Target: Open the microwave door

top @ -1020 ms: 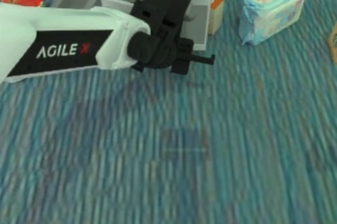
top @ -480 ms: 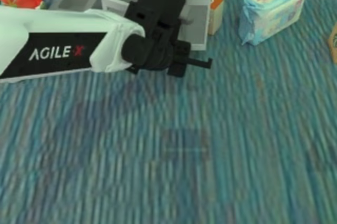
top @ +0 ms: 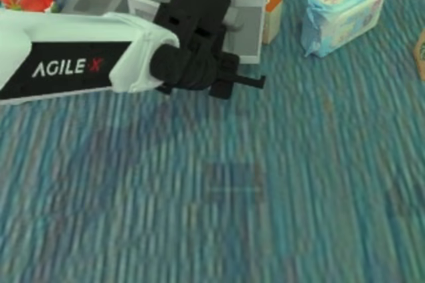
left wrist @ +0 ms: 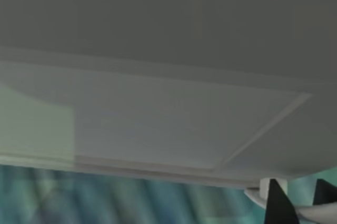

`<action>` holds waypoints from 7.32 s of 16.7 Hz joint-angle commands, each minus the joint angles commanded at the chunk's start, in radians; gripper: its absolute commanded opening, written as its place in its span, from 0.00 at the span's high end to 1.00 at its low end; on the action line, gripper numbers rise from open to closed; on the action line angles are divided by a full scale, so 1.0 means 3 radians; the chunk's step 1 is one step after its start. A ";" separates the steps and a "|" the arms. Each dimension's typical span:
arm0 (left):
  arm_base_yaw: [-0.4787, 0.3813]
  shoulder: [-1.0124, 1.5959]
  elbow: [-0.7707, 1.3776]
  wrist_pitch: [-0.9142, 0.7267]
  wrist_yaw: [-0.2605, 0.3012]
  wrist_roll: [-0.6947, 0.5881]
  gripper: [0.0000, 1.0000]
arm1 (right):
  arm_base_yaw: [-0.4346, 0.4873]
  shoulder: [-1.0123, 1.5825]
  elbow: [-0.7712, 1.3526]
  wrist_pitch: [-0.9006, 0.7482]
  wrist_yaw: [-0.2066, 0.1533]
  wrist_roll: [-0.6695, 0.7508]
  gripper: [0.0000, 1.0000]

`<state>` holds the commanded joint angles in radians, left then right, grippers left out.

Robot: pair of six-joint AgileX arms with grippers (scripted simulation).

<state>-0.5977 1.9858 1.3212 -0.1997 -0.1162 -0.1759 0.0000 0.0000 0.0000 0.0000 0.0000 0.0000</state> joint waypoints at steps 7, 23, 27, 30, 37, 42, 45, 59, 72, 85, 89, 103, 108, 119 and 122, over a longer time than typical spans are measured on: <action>0.0000 0.0000 0.0000 0.0000 0.0000 0.0000 1.00 | 0.0000 0.0000 0.0000 0.0000 0.0000 0.0000 0.00; -0.0002 -0.0029 -0.0048 0.0015 0.0067 0.0049 1.00 | 0.0000 0.0000 0.0000 0.0000 0.0000 0.0000 0.00; 0.0052 -0.0109 -0.0148 0.0069 0.0156 0.0177 1.00 | 0.0000 0.0000 0.0000 0.0000 0.0000 0.0000 0.00; 0.0064 -0.0120 -0.0177 0.0075 0.0176 0.0207 1.00 | 0.0000 0.0000 0.0000 0.0000 0.0000 0.0000 0.00; 0.0064 -0.0120 -0.0177 0.0075 0.0176 0.0207 1.00 | 0.0000 0.0000 0.0000 0.0000 0.0000 0.0000 0.00; 0.0064 -0.0120 -0.0177 0.0075 0.0176 0.0207 1.00 | 0.0000 0.0000 0.0000 0.0000 0.0000 0.0000 0.00; 0.0064 -0.0120 -0.0177 0.0075 0.0176 0.0207 1.00 | 0.0000 0.0000 0.0000 0.0000 0.0000 0.0000 0.00; 0.0095 -0.0186 -0.0259 0.0106 0.0291 0.0317 1.00 | 0.0000 0.0000 0.0000 0.0000 0.0000 0.0000 0.00; 0.0141 -0.0237 -0.0343 0.0131 0.0369 0.0432 1.00 | 0.0000 0.0000 0.0000 0.0000 0.0000 0.0000 0.00; 0.0141 -0.0237 -0.0343 0.0131 0.0369 0.0432 1.00 | 0.0000 0.0000 0.0000 0.0000 0.0000 0.0000 0.00; 0.0118 -0.0236 -0.0339 0.0128 0.0402 0.0421 1.00 | 0.0000 0.0000 0.0000 0.0000 0.0000 0.0000 0.00; 0.0232 -0.0348 -0.0494 0.0163 0.0580 0.0676 1.00 | 0.0000 0.0000 0.0000 0.0000 0.0000 0.0000 0.00; 0.0232 -0.0348 -0.0494 0.0163 0.0580 0.0676 1.00 | 0.0000 0.0000 0.0000 0.0000 0.0000 0.0000 0.00; 0.0232 -0.0348 -0.0494 0.0163 0.0580 0.0676 1.00 | 0.0000 0.0000 0.0000 0.0000 0.0000 0.0000 0.00; 0.0205 -0.0345 -0.0486 0.0161 0.0607 0.0658 1.00 | 0.0000 0.0000 0.0000 0.0000 0.0000 0.0000 0.00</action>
<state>-0.5362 1.8823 1.1755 -0.1513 0.0658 0.0215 0.0000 0.0000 0.0000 0.0000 0.0000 0.0000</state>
